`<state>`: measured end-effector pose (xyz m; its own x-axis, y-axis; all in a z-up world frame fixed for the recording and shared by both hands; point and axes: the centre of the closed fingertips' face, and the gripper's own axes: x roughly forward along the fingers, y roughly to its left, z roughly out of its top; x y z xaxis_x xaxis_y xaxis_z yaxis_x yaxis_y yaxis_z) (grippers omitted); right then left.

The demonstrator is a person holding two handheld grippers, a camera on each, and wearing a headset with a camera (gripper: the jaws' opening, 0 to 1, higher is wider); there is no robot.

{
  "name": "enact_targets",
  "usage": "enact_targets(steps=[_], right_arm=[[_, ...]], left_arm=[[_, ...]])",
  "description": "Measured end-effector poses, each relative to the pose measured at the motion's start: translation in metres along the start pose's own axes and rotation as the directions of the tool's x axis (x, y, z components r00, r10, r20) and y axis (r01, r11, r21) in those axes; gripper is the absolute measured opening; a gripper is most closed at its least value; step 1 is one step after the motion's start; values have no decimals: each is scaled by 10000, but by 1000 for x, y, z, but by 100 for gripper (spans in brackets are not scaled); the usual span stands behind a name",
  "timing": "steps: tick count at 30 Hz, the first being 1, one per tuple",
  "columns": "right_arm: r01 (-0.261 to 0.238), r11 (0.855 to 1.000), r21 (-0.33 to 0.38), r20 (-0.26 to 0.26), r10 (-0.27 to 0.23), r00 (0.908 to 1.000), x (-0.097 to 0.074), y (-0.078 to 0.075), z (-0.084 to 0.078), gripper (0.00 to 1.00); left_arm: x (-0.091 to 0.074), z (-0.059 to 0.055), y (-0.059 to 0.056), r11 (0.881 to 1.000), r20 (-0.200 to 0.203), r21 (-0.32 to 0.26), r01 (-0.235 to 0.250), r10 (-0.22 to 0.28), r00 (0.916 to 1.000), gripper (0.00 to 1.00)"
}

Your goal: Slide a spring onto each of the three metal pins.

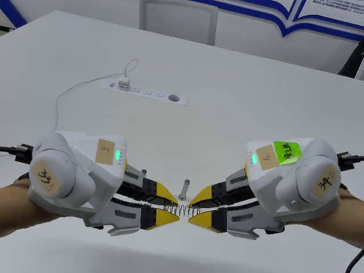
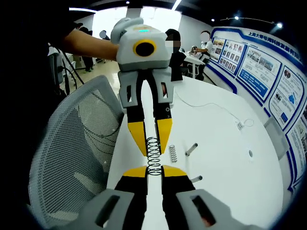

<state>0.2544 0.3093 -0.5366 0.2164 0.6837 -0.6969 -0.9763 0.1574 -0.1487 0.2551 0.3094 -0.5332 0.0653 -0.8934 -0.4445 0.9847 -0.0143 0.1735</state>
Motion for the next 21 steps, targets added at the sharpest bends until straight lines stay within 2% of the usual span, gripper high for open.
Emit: enact_targets(steps=[6, 11, 16, 21], right_arm=[[-44, 9997, 257, 492, 31, 9988, -5, 1, 10, 11], [-119, 9987, 497, 1057, 66, 9944, -6, 2, 23, 11], [-173, 9989, 432, 1213, 120, 9925, -5, 4, 30, 11], [-202, 9976, 660, 1549, 98, 9879, -5, 3, 35, 11]], left_arm=[[-1, 0, 0, 9999, -10, 85, -81, 81, 10000, 10], [0, -2, 1, 9984, -237, 503, -273, 286, 9993, 10], [1, -4, 0, 9991, -325, 301, -282, 291, 9990, 10], [-3, -3, 2, 9994, -198, 87, -350, 351, 9992, 10]])
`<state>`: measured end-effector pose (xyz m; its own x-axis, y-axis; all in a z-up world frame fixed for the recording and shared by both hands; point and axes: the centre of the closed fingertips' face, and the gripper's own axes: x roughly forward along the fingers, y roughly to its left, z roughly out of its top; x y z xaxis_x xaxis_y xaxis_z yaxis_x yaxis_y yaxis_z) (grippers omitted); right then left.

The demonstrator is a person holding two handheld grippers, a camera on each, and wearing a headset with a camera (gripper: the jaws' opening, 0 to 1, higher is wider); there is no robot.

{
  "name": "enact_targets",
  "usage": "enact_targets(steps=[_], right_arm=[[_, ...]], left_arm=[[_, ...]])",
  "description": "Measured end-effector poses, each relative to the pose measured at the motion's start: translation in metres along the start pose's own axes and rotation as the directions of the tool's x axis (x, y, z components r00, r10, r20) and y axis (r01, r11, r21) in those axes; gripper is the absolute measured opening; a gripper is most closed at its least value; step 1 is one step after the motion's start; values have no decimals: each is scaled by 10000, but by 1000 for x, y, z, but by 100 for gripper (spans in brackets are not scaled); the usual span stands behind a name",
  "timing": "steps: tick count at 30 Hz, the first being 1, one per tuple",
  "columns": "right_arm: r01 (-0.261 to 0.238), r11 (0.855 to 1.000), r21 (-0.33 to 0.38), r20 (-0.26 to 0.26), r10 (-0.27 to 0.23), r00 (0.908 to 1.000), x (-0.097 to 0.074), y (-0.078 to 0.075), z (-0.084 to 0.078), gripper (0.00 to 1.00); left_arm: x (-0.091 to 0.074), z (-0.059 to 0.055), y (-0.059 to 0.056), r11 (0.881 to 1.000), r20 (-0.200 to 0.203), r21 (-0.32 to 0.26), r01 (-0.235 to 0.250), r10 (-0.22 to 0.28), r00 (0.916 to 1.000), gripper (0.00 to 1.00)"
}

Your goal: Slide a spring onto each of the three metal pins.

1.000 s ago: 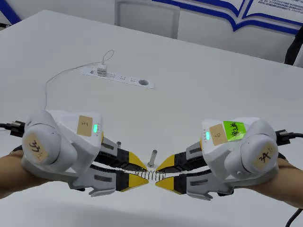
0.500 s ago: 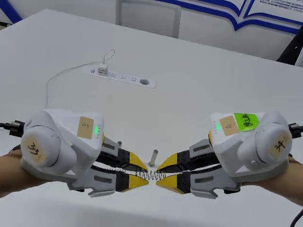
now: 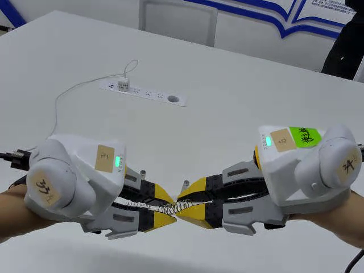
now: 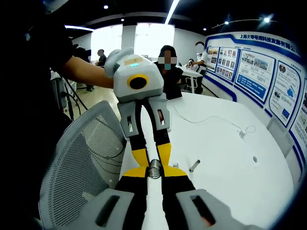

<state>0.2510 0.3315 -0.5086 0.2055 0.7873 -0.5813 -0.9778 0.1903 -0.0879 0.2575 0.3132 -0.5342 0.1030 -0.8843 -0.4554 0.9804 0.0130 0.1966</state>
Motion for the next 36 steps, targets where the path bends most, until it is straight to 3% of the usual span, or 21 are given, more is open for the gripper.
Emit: enact_targets(steps=[6, 17, 19, 21, 28, 30, 36], right_arm=[[13, 9995, 312, 332, -24, 9994, 2, 0, 5, 11], [154, 9989, 442, 499, -176, 9986, 4, -3, 10, 11], [124, 9979, 641, 695, -169, 9974, 4, -3, 13, 10], [169, 9966, 803, 884, -240, 9958, 3, -5, 16, 10], [186, 9971, 732, 746, -241, 9969, 4, -5, 14, 10], [164, 9973, 712, 722, -216, 9972, 6, -4, 14, 10], [216, 9970, 745, 660, -265, 9975, 8, -7, 13, 10]], left_arm=[[2, 0, -1, 9999, 26, -76, 68, -68, 10000, 10], [4, 0, 2, 9994, 214, -338, 10, -3, 9998, 10], [5, 3, 0, 9974, 399, -691, 191, -164, 9991, 10], [6, 6, 2, 9979, 525, -636, 100, -67, 9986, 10], [6, 3, 2, 9967, 558, -814, 77, -32, 9984, 11], [6, 2, 0, 9933, 588, -1142, 164, -97, 9982, 11], [3, -1, 2, 9899, 658, -1413, 111, -18, 9978, 13]])
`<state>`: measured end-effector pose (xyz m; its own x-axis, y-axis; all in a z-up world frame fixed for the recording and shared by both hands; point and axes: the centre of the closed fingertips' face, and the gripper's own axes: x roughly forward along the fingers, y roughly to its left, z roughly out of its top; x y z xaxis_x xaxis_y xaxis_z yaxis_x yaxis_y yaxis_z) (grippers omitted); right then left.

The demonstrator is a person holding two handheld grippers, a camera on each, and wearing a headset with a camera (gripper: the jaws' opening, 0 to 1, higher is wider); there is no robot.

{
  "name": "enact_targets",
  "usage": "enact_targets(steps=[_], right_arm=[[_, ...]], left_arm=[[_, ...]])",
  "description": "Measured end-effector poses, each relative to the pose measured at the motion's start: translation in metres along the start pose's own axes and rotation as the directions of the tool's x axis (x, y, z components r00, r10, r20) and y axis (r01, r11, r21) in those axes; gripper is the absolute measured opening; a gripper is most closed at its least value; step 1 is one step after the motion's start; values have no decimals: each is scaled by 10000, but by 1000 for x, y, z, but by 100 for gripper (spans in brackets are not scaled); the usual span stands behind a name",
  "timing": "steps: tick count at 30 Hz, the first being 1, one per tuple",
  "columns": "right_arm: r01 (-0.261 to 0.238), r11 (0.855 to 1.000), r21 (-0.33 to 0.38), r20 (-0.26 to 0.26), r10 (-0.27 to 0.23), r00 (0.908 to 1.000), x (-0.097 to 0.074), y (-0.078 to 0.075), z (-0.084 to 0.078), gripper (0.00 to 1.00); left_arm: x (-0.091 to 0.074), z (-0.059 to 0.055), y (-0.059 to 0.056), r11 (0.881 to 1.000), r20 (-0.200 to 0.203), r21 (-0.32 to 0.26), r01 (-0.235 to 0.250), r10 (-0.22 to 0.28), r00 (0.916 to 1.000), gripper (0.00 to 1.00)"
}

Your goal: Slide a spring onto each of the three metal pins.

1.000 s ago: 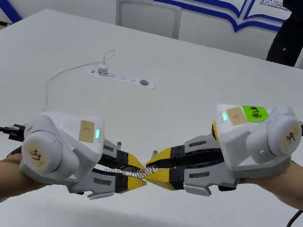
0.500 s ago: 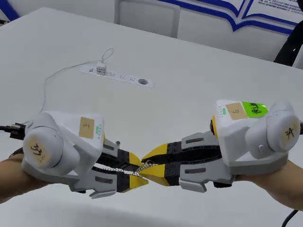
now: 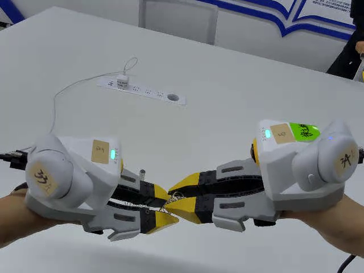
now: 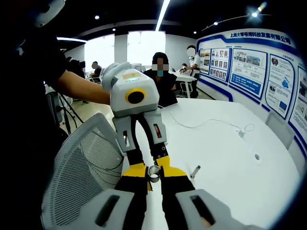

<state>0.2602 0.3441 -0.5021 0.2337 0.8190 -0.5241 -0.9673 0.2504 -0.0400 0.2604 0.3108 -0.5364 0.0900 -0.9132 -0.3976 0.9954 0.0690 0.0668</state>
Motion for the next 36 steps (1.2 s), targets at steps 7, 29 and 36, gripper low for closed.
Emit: enact_targets(steps=[7, 29, 36], right_arm=[[155, 9999, 72, 9, -155, 9999, -2, -9, -1, 10], [1584, 9857, 573, -231, -1573, 9873, -9, -70, -17, 10], [2166, 9701, 1091, -432, -2131, 9761, -14, -94, -32, 10]], left_arm=[[-4, -6, 8, 9989, -10, -323, -344, 344, 9994, 23], [-41, -40, 43, 9664, -395, -1348, -2190, 2156, 9757, 56], [-56, -53, 53, 9465, -531, -1815, -2669, 2616, 9637, 58]])
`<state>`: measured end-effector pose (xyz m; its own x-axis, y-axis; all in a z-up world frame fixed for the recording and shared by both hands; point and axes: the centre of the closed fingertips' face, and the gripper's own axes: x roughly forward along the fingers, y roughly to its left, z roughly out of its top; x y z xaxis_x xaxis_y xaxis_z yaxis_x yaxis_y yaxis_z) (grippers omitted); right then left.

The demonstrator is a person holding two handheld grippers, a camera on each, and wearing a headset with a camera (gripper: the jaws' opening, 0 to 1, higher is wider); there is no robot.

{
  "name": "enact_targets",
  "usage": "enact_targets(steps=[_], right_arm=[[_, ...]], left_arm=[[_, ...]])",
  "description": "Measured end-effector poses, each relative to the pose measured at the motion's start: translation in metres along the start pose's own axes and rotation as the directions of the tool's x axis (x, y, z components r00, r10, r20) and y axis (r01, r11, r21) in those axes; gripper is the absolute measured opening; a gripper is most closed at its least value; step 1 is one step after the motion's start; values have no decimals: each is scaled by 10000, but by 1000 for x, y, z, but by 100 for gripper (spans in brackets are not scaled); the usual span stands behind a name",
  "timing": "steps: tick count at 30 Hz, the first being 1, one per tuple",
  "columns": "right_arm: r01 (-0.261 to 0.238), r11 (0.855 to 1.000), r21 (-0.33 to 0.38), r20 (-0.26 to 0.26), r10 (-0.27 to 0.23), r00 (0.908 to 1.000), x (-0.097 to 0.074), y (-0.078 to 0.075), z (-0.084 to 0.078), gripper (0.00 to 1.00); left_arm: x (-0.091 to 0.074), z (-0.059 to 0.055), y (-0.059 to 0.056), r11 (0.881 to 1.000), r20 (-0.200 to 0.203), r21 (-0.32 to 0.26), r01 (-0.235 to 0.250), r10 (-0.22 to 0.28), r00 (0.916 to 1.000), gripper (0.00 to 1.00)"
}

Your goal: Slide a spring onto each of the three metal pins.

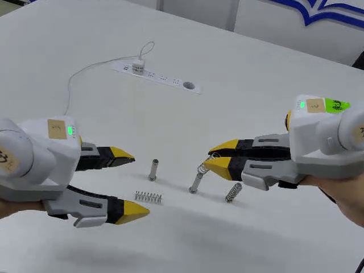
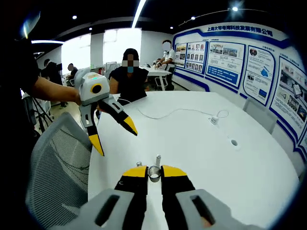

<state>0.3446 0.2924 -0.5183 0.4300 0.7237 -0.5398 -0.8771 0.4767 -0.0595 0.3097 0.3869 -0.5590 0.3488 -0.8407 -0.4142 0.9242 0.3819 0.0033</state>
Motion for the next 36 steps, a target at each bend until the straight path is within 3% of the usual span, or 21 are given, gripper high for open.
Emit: enact_targets(steps=[4, 9, 19, 24, 27, 36], right_arm=[[402, 9991, 127, -268, -398, 9988, 7, -15, -10, 10], [476, 9986, 222, -501, -464, 9977, 19, -20, -16, 10], [582, 9965, 592, -990, -522, 9937, 32, -28, -36, 10], [642, 9953, 731, -1131, -557, 9920, 34, -29, -42, 10], [714, 9940, 832, -1234, -609, 9905, 38, -30, -46, 11], [722, 9953, 641, -1633, -609, 9847, 46, -28, -54, 11]], left_arm=[[-6, 2, 10, 9994, 163, -198, -278, 281, 9995, 59], [-8, 1, 18, 9985, 198, -383, -399, 406, 9990, 64], [-10, -4, 17, 9977, 87, -624, -274, 280, 9996, 76], [-12, -11, 21, 9959, -164, -756, -494, 483, 9987, 85], [-11, -9, 22, 9941, -112, -930, -566, 557, 9984, 91], [-9, -12, 20, 9935, -239, -1001, -539, 517, 9984, 92]])
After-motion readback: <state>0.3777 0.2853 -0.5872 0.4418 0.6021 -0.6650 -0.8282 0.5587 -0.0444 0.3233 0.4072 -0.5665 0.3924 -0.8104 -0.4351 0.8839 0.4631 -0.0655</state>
